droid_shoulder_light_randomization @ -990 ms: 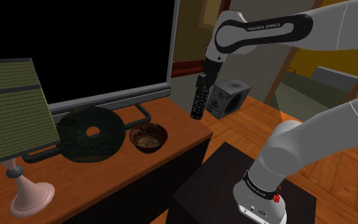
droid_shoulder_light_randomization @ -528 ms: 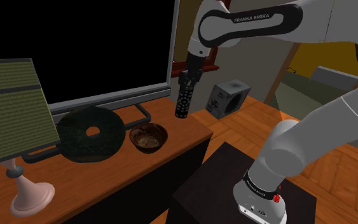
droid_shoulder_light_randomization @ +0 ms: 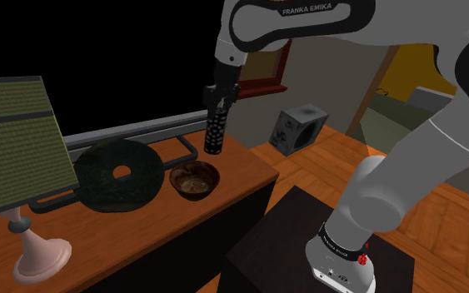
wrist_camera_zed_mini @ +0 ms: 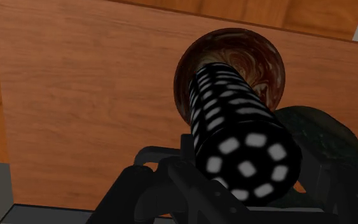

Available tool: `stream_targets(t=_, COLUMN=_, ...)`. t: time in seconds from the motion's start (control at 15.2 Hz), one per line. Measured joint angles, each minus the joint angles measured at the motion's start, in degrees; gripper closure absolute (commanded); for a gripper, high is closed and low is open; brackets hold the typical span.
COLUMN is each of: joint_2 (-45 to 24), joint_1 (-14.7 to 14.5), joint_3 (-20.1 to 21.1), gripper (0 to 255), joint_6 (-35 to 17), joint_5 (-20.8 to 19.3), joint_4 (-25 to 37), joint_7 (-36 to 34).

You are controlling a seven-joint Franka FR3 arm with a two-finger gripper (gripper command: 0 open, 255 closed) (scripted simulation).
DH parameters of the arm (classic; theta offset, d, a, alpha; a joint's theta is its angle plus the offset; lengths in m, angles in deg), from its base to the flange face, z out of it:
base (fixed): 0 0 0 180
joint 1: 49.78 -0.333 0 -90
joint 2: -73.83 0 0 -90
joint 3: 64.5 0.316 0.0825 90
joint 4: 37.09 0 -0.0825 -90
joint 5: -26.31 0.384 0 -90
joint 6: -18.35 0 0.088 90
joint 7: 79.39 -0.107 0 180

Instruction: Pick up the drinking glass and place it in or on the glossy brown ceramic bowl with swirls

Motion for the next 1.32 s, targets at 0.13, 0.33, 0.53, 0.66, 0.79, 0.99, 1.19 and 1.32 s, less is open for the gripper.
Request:
stream_targets(t=0.13, joint_2=-2.7, joint_1=-0.7, joint_3=1.5, gripper=255, joint_6=0.6, joint_5=0.0, joint_4=3.4, joint_7=-2.3)
stream_targets(t=0.33, joint_2=-6.7, joint_1=-1.7, joint_3=3.4, gripper=255, joint_6=1.1, joint_5=-0.3, joint_4=8.0, joint_7=-5.4)
stream_targets(t=0.53, joint_2=-7.2, joint_1=-2.0, joint_3=3.8, gripper=255, joint_6=-0.8, joint_5=-0.3, joint_4=6.7, joint_7=-5.9)
stream_targets(t=0.66, joint_2=-7.4, joint_1=-2.0, joint_3=3.8, gripper=255, joint_6=-2.1, joint_5=-0.3, joint_4=5.6, joint_7=-5.9)
stream_targets(t=0.79, joint_2=-7.6, joint_1=-2.1, joint_3=3.9, gripper=255, joint_6=-3.8, joint_5=-0.3, joint_4=4.1, joint_7=-5.9)
stream_targets(t=0.99, joint_2=-7.9, joint_1=-2.1, joint_3=3.9, gripper=255, joint_6=-5.9, joint_5=-0.2, joint_4=2.3, joint_7=-5.7)
stream_targets(t=1.19, joint_2=-8.6, joint_1=-2.1, joint_3=4.0, gripper=255, joint_6=-8.4, joint_5=-0.2, joint_4=0.5, joint_7=-5.8)
stream_targets(t=1.32, joint_2=-8.7, joint_1=-2.1, joint_3=4.0, gripper=255, joint_6=-9.9, joint_5=-0.2, joint_4=-0.9, joint_7=-5.6)
